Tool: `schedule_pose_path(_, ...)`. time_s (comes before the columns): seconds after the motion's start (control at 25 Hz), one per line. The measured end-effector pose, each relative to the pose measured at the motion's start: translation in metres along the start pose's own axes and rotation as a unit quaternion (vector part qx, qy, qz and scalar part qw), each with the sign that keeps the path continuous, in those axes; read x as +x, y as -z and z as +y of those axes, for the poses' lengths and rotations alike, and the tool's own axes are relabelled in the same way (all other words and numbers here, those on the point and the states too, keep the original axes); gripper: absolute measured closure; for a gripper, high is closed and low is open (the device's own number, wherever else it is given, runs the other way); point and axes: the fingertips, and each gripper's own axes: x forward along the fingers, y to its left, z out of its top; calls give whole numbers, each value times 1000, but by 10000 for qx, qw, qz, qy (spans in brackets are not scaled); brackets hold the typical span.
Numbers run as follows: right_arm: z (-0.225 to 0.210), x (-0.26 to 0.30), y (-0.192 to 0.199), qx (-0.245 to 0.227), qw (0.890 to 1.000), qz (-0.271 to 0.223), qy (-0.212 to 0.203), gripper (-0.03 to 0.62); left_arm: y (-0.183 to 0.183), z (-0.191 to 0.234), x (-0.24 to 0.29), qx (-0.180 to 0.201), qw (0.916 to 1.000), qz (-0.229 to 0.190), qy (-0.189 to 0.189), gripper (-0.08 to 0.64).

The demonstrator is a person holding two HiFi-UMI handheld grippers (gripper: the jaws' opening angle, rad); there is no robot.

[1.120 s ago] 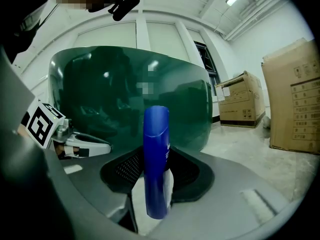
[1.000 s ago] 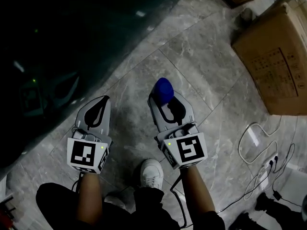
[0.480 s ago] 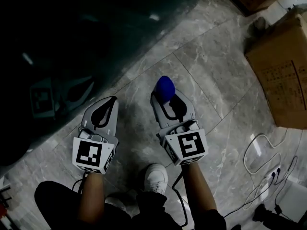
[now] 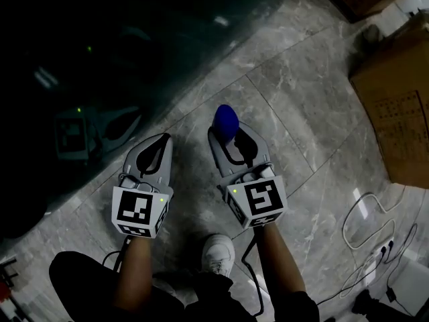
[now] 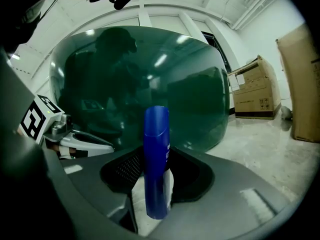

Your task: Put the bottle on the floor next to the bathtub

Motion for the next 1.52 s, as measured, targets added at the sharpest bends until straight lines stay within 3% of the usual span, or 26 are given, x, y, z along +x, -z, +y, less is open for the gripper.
schedule_pose_path(0.8,-8,33,33,82,9994,283,-175,410,20,11,25,-405,9990,171,-115,560)
schedule_pose_path(1.16,-16,43,46,55,9992,337,-202,410,24,7,38,-300,9992,252,-101,560)
schedule_pose_path(1.52,-11,49,50,-20,9991,321,-287,410,33,10,42,-446,9986,270,-126,560)
